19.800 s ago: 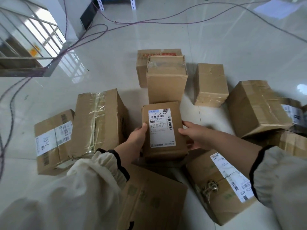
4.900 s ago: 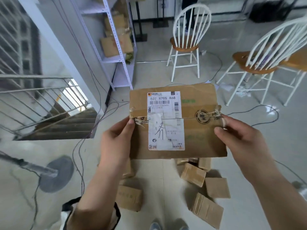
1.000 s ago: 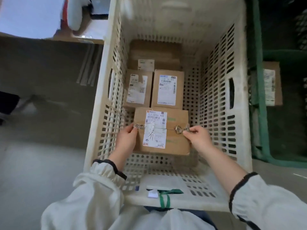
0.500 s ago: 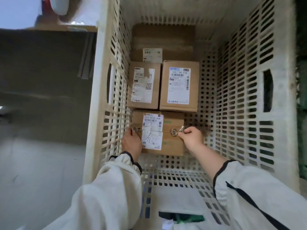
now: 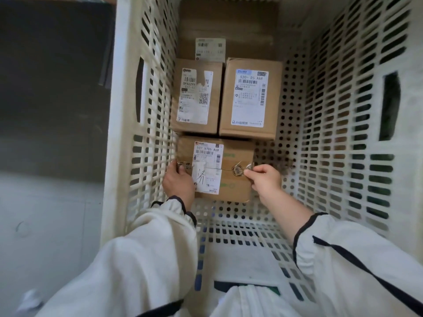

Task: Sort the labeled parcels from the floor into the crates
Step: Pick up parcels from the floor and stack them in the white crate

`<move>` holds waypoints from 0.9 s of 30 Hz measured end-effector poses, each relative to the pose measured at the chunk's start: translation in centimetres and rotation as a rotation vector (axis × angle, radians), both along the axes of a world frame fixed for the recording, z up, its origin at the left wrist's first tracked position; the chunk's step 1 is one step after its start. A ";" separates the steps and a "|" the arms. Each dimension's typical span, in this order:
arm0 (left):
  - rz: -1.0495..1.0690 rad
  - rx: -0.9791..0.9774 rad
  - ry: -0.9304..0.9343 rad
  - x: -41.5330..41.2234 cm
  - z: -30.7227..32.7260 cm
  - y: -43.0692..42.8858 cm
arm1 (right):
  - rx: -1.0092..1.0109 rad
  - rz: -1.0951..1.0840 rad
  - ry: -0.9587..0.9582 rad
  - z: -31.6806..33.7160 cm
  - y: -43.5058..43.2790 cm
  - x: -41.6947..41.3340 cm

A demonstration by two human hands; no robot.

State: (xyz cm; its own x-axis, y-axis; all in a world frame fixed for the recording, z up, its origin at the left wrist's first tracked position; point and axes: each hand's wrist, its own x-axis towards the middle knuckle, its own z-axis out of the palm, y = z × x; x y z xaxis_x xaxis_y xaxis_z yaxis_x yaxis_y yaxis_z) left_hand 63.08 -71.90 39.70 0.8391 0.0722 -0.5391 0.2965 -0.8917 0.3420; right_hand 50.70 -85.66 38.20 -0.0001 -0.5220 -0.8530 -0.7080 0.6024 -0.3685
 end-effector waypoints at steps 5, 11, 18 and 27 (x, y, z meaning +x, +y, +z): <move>-0.059 0.036 0.000 0.0 0.2 0.1 | 0.057 -0.030 -0.001 0.4 0.0 0.1; -0.077 0.123 0.195 1.2 3.1 -1.7 | 0.105 0.146 -0.020 4.1 -1.8 2.3; -0.197 -0.216 0.247 3.1 12.1 -5.8 | -0.118 0.486 -0.181 14.5 -3.7 4.4; -0.099 -0.737 0.047 4.2 32.5 -3.3 | -0.504 0.728 -0.540 30.9 -2.0 6.0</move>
